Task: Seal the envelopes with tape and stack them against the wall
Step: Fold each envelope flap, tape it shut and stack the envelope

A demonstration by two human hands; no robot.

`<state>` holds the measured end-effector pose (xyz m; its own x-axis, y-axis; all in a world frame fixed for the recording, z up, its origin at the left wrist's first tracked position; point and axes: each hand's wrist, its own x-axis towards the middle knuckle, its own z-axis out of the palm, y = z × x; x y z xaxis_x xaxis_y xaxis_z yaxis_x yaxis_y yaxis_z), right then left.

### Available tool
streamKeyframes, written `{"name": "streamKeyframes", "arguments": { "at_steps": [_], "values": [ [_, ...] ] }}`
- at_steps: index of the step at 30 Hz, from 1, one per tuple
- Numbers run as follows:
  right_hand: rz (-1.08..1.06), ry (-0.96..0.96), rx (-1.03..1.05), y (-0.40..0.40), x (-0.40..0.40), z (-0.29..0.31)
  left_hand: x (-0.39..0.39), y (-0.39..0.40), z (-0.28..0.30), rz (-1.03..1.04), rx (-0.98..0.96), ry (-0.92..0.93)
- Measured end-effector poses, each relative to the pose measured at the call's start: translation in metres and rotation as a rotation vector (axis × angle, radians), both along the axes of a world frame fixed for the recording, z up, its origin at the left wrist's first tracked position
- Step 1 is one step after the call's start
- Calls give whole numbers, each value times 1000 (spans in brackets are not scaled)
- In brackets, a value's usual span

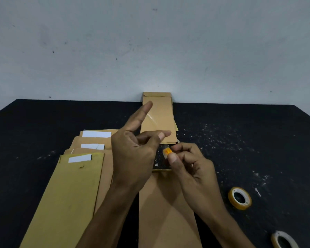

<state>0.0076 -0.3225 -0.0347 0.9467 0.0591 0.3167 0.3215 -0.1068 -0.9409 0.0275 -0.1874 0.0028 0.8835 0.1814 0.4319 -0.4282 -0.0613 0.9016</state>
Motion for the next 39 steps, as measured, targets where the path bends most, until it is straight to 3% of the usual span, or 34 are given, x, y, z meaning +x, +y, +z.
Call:
{"name": "streamKeyframes", "arguments": {
  "at_steps": [10, 12, 14, 15, 17, 29, 32, 34, 39],
  "values": [
    [-36, 7, -28, -18, 2, 1, 5, 3, -6, -143, 33, 44],
    [-215, 19, -173, -31, 4, -1, 6, 6, -8, -161, 51, 79],
    [-389, 44, -570, -44, 8, -1, 5, 8, -10, -200, 57, 123],
    [-400, 107, -765, -48, 9, 0, 4, 9, -10, -219, 59, 144],
    [-363, 262, -968, -48, 10, 5, 2, 11, -12, -244, 76, 170],
    [-323, 513, -1304, -27, 8, 33, 0, 15, -13, -326, 104, 218],
    [-278, 557, -1238, -33, 12, 29, -3, 17, -12, -334, 111, 224],
    [-251, 548, -1037, -44, 15, 24, -5, 21, -10, -343, 101, 227],
    [-20, 450, -92, -46, 7, 33, -7, 31, -4, -352, 74, 223]
  ]
}}
